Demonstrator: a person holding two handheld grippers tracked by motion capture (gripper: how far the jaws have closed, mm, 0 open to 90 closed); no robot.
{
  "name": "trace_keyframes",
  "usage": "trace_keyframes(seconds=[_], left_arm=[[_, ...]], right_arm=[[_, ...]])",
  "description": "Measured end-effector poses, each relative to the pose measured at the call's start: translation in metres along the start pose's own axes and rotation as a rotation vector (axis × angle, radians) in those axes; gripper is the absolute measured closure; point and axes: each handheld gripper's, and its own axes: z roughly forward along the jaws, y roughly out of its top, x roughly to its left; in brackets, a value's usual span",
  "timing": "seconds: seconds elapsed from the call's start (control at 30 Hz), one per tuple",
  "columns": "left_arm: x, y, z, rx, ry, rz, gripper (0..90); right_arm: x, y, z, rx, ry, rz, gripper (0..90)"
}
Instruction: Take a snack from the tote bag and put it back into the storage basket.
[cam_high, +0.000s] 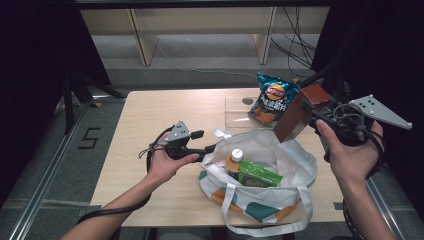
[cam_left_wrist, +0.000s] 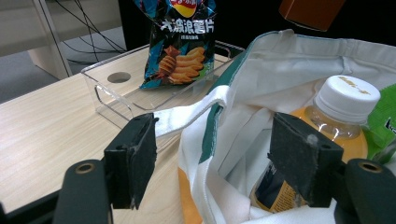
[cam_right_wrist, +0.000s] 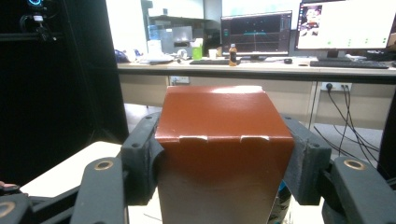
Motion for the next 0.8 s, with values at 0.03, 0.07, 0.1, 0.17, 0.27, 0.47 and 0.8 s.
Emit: trace_keyframes(seconds=[0.03,0.07,0.1,0.17,0.27,0.47,0.8], left_arm=[[0.0,0.0,0.0,0.0,0.0,0.0,31.4],[0.0,0.0,0.0,0.0,0.0,0.0,31.3],[0.0,0.0,0.0,0.0,0.0,0.001,31.4],[0.0,0.0,0.0,0.0,0.0,0.0,31.4],[0.0,0.0,0.0,0.0,-0.001,0.001,31.4],[0.0,0.0,0.0,0.008,0.005,0.004,31.4],[0.0,0.0,0.0,0.0,0.001,0.0,31.4]], right_arm=[[0.0,0.001,0.0,-0.001,-0.002,0.001,39.6],[-0.002,0.001,0.001,-0.009,-0.005,-0.012,39.6],[-0.002,0.002,0.002,-0.009,-0.006,-0.006,39.6],[-0.003,0.003,0.002,-0.007,-0.007,-0.002,39.6],[-0.005,0.004,0.003,-0.004,-0.016,0.002,39.6],[-0.009,0.007,0.007,-0.006,-0.021,0.0,39.6],[-0.014,0.011,0.013,-0.01,-0.037,-0.008,39.7]])
